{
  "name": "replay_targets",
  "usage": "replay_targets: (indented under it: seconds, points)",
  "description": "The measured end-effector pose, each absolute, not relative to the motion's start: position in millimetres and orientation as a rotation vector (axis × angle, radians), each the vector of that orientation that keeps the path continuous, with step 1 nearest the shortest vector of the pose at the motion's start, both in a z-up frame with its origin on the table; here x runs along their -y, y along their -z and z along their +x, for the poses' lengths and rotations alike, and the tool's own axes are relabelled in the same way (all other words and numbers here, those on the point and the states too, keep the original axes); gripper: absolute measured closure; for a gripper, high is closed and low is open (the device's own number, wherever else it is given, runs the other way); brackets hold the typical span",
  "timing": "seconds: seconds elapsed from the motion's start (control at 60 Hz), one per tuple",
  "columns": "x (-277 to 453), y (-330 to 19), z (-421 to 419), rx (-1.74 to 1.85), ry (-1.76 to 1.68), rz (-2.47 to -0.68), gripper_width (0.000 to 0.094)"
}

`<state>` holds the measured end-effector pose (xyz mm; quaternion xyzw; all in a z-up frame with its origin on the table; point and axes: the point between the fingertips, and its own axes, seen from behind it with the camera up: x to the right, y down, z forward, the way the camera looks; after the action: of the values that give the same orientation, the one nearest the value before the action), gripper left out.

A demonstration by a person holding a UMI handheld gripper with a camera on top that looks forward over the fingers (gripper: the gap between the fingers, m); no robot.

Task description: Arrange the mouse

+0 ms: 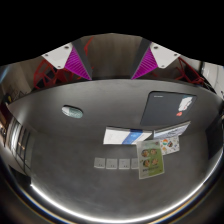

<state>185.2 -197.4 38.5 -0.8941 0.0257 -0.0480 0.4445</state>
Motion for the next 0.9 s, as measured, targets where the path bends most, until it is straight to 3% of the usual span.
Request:
replay_targets:
  seconds: [0.233,0.35,0.583,0.9]
  points:
    - [195,-40,238,-0.203,0.292,-2.158,0.0107]
    - [189,-18,276,-0.294,0.368,-2.18,0.0109]
    - [122,6,333,-0.393,0.33,-2.168,0.0096]
    - [21,9,378,-0.407,0.178,-2.163,0.0104]
